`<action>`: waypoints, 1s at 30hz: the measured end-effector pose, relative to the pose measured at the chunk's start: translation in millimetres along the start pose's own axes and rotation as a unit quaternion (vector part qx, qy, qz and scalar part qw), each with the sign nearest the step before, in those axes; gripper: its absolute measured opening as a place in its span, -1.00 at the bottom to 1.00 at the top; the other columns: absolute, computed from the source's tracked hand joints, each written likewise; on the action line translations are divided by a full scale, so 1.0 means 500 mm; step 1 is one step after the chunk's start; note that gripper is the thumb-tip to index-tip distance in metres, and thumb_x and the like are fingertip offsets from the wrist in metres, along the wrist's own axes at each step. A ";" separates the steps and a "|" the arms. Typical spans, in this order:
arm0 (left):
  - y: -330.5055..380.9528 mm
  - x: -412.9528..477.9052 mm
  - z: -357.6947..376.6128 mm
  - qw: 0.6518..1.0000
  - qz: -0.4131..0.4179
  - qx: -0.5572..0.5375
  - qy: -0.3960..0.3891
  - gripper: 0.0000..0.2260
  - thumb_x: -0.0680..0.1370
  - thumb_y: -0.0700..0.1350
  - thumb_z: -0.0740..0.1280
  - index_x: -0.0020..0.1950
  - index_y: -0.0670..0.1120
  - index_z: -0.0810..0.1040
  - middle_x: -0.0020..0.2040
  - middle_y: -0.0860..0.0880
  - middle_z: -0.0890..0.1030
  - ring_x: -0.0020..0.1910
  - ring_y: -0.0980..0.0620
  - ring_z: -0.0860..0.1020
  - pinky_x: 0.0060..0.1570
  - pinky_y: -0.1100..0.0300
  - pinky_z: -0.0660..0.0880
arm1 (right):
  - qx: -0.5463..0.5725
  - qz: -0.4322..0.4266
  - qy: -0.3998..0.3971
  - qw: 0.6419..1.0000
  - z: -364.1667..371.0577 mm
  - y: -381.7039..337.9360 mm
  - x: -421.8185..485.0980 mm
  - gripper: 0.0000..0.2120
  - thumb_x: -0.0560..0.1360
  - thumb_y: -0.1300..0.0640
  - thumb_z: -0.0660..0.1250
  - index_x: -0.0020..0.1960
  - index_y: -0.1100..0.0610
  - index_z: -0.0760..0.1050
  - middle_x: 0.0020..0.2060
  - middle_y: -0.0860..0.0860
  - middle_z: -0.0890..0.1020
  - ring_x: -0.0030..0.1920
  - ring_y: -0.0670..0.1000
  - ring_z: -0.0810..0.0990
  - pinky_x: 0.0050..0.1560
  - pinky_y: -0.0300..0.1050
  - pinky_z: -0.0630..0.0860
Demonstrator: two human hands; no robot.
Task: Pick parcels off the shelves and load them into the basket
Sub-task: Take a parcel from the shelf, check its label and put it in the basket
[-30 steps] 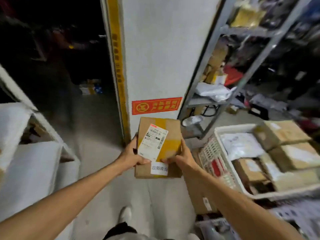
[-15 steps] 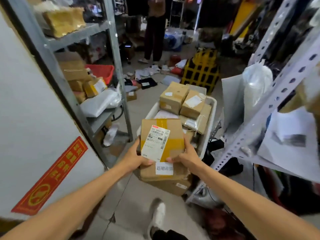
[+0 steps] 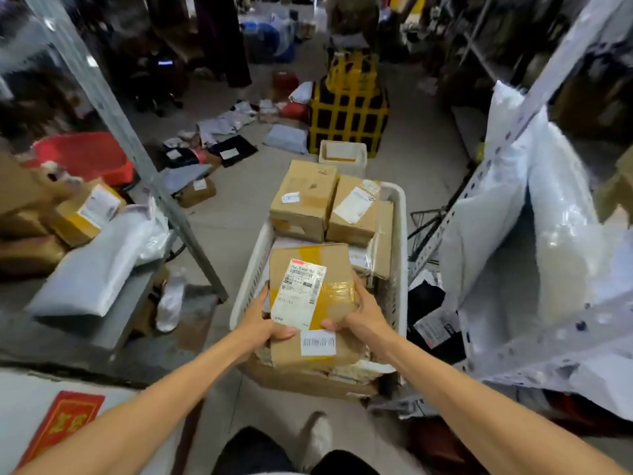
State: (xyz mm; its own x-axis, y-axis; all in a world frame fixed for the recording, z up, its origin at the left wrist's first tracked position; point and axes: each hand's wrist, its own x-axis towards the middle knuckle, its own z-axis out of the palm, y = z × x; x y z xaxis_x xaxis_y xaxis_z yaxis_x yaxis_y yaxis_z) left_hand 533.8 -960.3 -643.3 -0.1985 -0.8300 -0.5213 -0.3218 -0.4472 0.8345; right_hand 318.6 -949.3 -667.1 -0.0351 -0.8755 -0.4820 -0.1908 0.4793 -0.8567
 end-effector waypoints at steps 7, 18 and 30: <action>0.021 0.171 -0.111 0.998 -0.010 0.022 -0.059 -0.18 0.33 -0.41 0.50 0.39 0.17 0.23 0.21 0.15 0.50 0.32 0.10 0.40 -0.17 0.54 0.42 | 0.033 0.042 0.032 0.998 0.057 -0.045 0.132 0.11 0.19 0.37 0.57 0.56 -0.07 0.08 0.08 -0.18 0.59 0.18 -0.06 0.56 0.18 -0.13 0.52; 0.033 0.374 -0.218 0.997 -0.053 -0.012 -0.058 -0.14 0.33 -0.45 0.46 0.32 0.32 0.22 0.20 0.13 0.53 0.25 0.07 0.47 -0.05 0.29 0.54 | 0.094 0.093 0.125 0.983 0.150 -0.080 0.300 0.04 0.16 0.31 0.60 0.49 -0.15 0.20 0.13 -0.10 0.61 0.11 -0.07 0.59 0.20 0.06 0.54; 0.029 0.426 -0.217 0.986 -0.057 0.155 -0.013 -0.12 0.34 -0.20 0.55 0.48 0.26 0.17 0.24 0.11 0.57 0.26 0.02 0.50 0.27 -0.02 0.45 | 0.150 0.091 0.164 0.971 0.174 -0.038 0.355 0.06 0.15 0.43 0.58 0.51 -0.08 0.24 0.08 -0.03 0.67 0.05 -0.02 0.66 0.09 0.07 0.60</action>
State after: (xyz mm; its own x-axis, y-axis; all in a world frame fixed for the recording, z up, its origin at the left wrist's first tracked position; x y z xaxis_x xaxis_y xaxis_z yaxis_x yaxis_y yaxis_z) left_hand 587.2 -1179.8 -722.7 -0.1681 -0.7695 -0.6161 -0.6102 -0.4096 0.6781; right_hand 401.1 -1108.3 -752.2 -0.3619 -0.7239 -0.5874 0.1410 0.5803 -0.8021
